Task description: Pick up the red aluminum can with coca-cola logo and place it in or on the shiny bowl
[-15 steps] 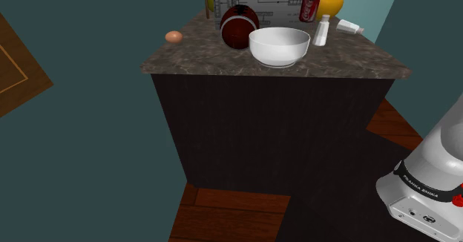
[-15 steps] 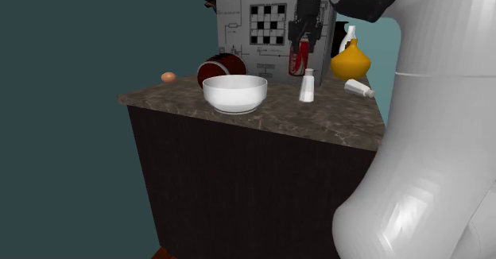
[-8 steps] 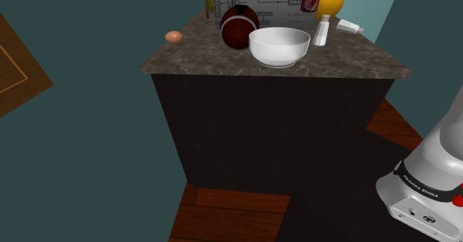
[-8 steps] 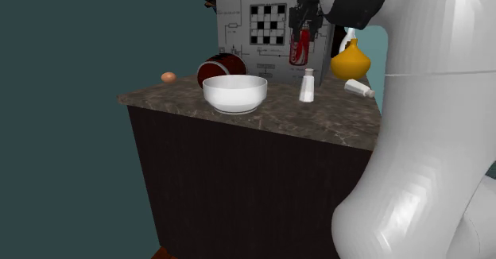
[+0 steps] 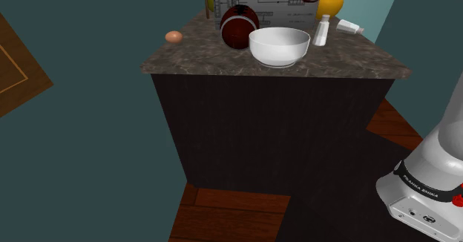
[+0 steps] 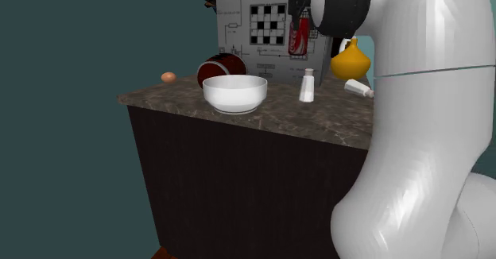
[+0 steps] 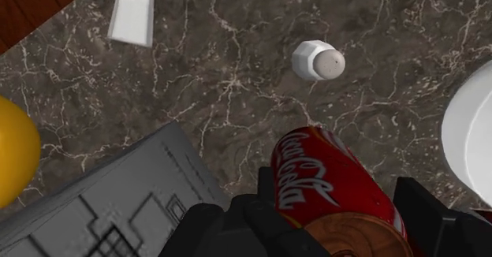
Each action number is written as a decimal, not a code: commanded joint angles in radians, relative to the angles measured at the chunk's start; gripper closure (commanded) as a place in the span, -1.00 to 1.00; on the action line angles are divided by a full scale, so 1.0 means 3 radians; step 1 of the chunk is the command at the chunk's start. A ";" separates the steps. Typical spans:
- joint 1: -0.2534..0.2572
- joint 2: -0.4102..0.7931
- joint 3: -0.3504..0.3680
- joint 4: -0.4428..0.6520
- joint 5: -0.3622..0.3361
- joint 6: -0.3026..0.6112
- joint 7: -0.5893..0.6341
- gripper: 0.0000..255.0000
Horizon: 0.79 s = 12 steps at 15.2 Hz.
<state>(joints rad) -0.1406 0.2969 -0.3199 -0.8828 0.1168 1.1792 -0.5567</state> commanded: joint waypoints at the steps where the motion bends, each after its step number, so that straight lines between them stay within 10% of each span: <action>1: 0.0123 -0.0151 0.0032 -0.0191 -0.0061 0.0051 0.0113 1.00; 12: 0.0793 -0.0906 0.0444 -0.1057 -0.0335 0.0208 0.1058 1.00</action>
<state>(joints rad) 0.0830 0.0364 -0.1992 -1.1895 0.0197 1.2415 -0.2669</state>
